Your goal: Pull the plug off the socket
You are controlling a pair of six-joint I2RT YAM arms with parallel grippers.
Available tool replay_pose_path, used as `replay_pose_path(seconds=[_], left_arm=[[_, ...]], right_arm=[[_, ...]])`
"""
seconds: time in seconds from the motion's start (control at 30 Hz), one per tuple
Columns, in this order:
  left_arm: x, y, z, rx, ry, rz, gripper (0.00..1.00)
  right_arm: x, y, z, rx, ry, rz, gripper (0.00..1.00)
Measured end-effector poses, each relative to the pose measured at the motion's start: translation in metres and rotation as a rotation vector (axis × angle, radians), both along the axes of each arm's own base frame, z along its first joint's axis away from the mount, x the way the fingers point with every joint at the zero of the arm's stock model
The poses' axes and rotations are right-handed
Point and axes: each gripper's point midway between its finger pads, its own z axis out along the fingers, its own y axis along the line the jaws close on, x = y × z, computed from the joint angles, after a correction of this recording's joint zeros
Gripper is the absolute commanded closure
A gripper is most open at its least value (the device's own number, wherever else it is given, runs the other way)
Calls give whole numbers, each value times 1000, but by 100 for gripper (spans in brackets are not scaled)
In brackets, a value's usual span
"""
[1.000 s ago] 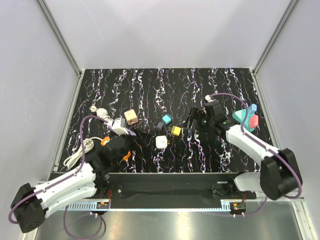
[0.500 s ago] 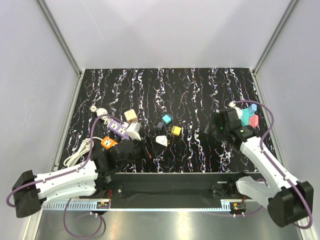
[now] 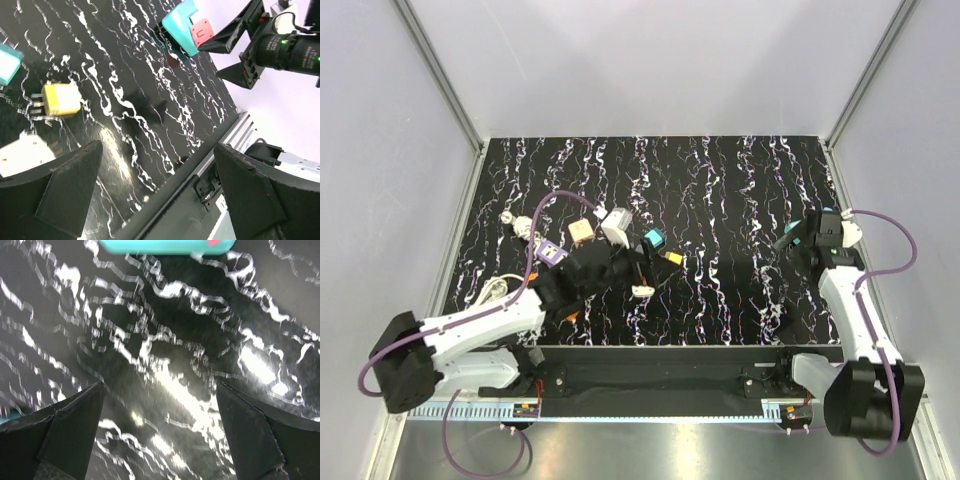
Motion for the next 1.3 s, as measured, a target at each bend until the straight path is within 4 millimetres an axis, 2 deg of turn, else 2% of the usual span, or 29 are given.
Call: replay_pose_path(seconds=[0.27,0.47,0.6,0.73,0.8,0.9,1.13,1.3], left_arm=[[38,-2,-30,12,47,-60,1],[72,-11,-31,1,49,-99,1],[80,-30,-33,-45,49,-163,1],[79,-46,-52,-92,109,-220,1],[78,-51,-63,-100,143,-241,1],[78,-56,-70,-102,169,-257,1],[85,-67,-47,-152,114,-288,1],[86,-68,-47,-153,99,-294,1]], right_arm=[[26,-49,-15,-81,21,-93,0],[48,-84,-19,-103,-32,-149,0],[71,-87,-16,-106,-88,-114,0],[101,-91,-22,-110,-97,-69,0],[110,-95,-25,-122,-94,-57,0],[113,-98,-27,-136,-88,-47,0],[112,-101,-27,-158,-82,-35,0],[104,-99,-21,-157,-102,-35,0]])
